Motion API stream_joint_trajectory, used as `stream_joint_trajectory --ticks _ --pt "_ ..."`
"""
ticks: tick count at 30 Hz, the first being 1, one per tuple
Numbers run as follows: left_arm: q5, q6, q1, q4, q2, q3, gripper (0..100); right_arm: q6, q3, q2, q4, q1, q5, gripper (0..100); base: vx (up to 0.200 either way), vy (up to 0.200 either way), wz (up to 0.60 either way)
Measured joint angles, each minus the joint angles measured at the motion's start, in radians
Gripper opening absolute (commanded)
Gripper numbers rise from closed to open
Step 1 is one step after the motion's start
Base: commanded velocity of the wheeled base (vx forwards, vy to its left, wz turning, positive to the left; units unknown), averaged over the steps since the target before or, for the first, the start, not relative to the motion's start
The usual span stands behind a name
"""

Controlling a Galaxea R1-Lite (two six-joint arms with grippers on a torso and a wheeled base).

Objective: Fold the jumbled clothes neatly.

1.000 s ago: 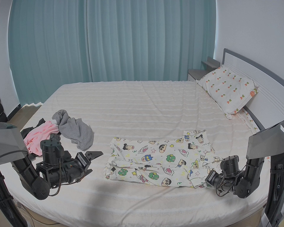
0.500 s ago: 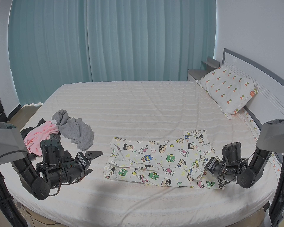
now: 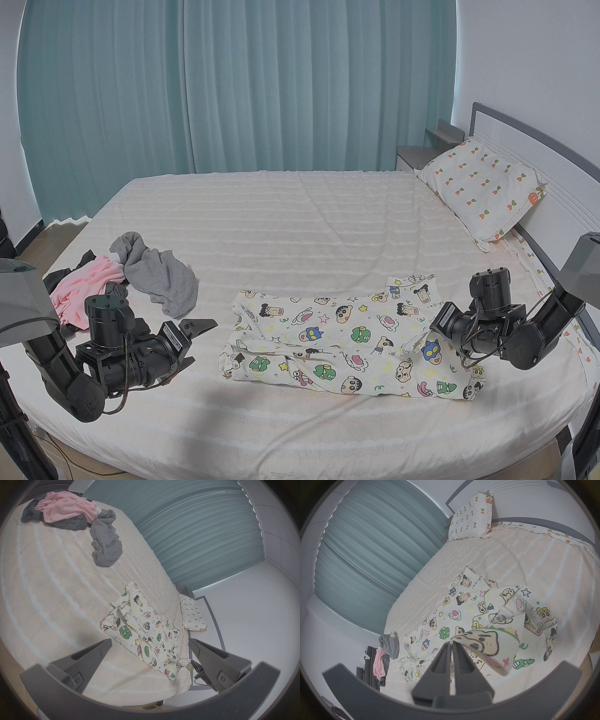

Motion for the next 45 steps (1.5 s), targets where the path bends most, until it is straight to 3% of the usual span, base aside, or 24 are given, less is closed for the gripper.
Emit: stream_joint_trajectory --ticks 9,19,31,45 --pt "0.000 0.000 0.000 0.000 0.000 0.000 100 -0.001 -0.097 0.000 0.098 -0.026 0.000 0 0.000 0.000 0.00" --pt "0.000 0.000 -0.001 0.000 0.000 0.000 100 -0.006 -0.101 0.002 0.104 -0.035 0.000 0 0.000 0.000 0.00" --pt "0.000 0.000 -0.001 0.000 0.000 0.001 100 -0.007 0.089 0.000 0.080 0.004 0.000 0 0.000 0.000 0.00" --pt "0.000 0.000 -0.001 0.000 0.000 0.006 100 -0.008 0.253 0.090 -0.073 0.055 0.002 0 0.000 0.000 0.00"
